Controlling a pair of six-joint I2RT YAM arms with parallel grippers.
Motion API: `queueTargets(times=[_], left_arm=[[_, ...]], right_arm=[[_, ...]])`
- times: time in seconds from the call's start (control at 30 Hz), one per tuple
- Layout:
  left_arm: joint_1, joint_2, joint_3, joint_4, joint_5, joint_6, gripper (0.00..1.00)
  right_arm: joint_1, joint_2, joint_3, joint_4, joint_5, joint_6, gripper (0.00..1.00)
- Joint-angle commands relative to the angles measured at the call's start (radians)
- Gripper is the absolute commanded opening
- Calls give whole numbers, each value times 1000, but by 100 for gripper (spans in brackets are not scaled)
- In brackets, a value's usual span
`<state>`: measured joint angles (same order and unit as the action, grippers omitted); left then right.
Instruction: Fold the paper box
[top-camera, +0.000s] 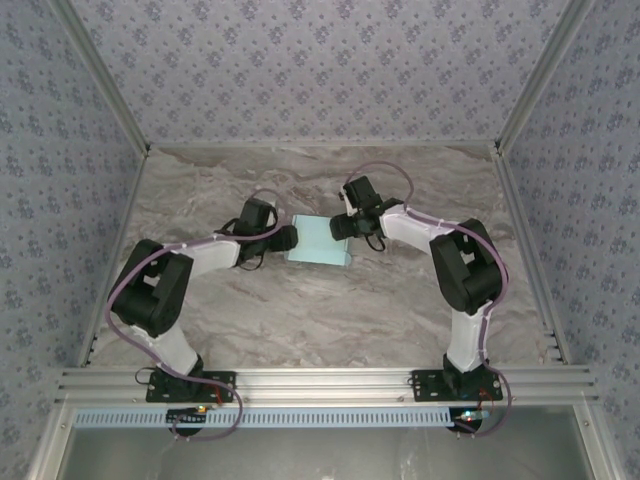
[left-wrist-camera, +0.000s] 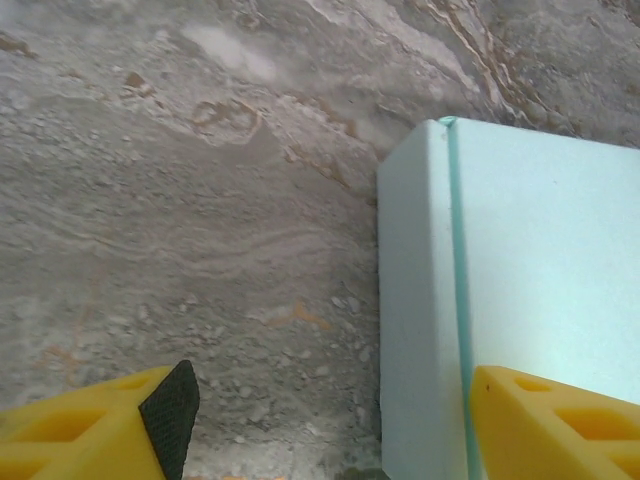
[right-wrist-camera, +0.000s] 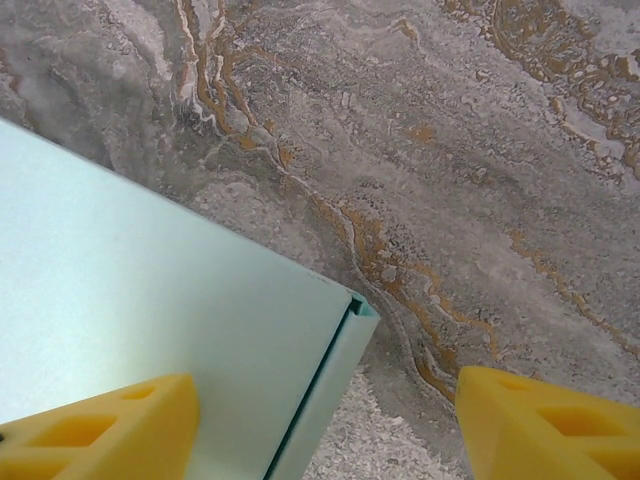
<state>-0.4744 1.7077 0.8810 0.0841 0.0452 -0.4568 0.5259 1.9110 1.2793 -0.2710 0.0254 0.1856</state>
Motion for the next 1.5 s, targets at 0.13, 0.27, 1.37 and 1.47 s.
queueTargets(times=[0.13, 0.27, 1.37, 1.47], left_arm=[[-10, 1, 6, 20, 31, 27, 67], [-9, 30, 27, 7, 63, 10, 57], [56, 89, -18, 107, 192, -40, 39], [56, 72, -30, 129, 207, -39, 40]], right_arm=[[-57, -91, -57, 4, -120, 45, 72], [-142, -150, -119, 61, -316, 140, 75], [-189, 74, -213, 532, -889, 625, 71], [-194, 81, -211, 581, -904, 702, 60]])
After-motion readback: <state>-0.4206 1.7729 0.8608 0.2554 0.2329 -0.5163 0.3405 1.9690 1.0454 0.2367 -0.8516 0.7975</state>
